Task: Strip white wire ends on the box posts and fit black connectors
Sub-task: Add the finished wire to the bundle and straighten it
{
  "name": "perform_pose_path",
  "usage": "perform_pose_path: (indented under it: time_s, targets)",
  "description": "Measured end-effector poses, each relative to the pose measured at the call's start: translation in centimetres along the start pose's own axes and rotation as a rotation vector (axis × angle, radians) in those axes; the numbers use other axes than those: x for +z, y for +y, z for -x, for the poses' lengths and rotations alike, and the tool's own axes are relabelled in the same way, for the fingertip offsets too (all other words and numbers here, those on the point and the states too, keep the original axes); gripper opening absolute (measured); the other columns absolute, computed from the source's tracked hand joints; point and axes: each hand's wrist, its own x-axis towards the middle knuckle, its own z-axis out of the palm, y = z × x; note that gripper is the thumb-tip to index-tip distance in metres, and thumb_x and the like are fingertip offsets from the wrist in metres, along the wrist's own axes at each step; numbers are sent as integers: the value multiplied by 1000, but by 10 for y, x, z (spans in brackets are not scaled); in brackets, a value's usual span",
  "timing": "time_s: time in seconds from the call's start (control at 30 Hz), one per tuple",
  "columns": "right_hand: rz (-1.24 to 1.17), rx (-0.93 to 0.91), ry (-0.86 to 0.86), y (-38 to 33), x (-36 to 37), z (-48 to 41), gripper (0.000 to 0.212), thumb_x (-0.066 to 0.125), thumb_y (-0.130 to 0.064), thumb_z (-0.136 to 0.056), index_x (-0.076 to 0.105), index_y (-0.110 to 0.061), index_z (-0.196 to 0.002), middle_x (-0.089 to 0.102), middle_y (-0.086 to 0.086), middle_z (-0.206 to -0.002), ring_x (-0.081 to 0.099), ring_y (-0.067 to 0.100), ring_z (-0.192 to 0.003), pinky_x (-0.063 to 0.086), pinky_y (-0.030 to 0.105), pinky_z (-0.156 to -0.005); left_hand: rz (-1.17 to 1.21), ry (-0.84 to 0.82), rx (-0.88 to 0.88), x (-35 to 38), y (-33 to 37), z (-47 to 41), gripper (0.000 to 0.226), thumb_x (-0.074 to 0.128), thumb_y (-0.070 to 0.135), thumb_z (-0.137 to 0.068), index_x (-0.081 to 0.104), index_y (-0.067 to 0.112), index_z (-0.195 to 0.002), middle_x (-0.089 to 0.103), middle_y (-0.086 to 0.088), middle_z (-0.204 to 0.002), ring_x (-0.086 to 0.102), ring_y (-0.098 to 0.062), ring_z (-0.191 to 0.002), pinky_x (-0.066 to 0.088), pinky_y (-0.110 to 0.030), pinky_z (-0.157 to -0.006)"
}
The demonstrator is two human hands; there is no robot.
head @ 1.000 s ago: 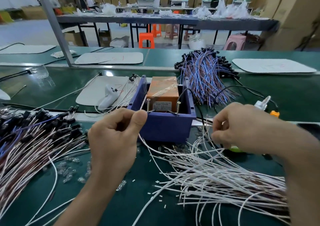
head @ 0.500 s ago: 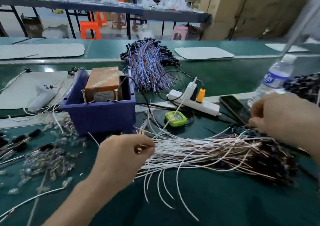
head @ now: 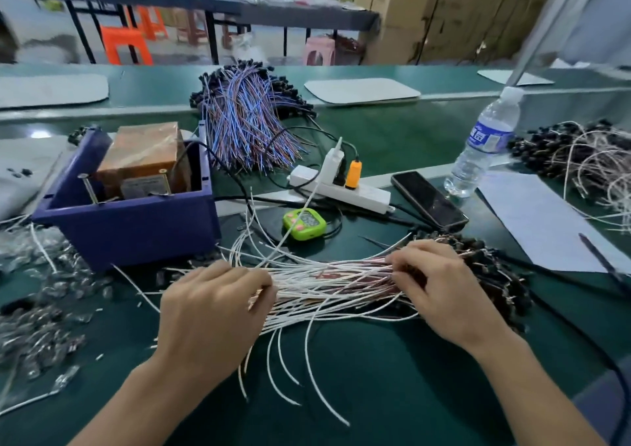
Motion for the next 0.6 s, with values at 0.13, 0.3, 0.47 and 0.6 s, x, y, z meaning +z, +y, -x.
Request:
perform_pose_path:
  time_s: [0.13, 0.3, 0.47, 0.6]
  targets:
    - [56, -49, 38, -8, 3, 1, 7, 65, -29, -90, 65, -31, -97, 66, -19, -99, 52, 8, -100, 41, 31, -99, -9, -18, -46, 2, -2, 3, 16, 73, 35, -85, 77, 27, -71, 74, 15, -71, 68, -13, -70, 45, -24, -57]
    - [4, 46, 124, -12, -1, 13, 43, 72, -17, -90, 64, -32, -129, 63, -18, -118, 48, 3, -117, 32, 21, -110, 6, -25, -56, 4, -3, 4, 25, 63, 38, -89, 79, 27, -72, 75, 16, -76, 69, -12, -72, 37, -17, -58]
    - [31, 303, 349, 9, -40, 13, 57, 58, 10, -85, 70, -27, -127, 72, -2, -120, 61, 21, -117, 37, 21, -109, 33, -24, -75, 4, -4, 4, 25, 62, 38, -87, 83, 26, -82, 77, 13, -78, 71, -12, -73, 42, -18, -60]
    - [151, 536, 64, 35, -76, 4, 63, 51, 9, -85, 69, -38, -124, 74, 0, -121, 66, 27, -111, 49, 36, -104, 29, -30, -94, 6, -6, 6, 24, 61, 37, -88, 83, 28, -82, 77, 13, -80, 71, -10, -75, 33, -9, -62]
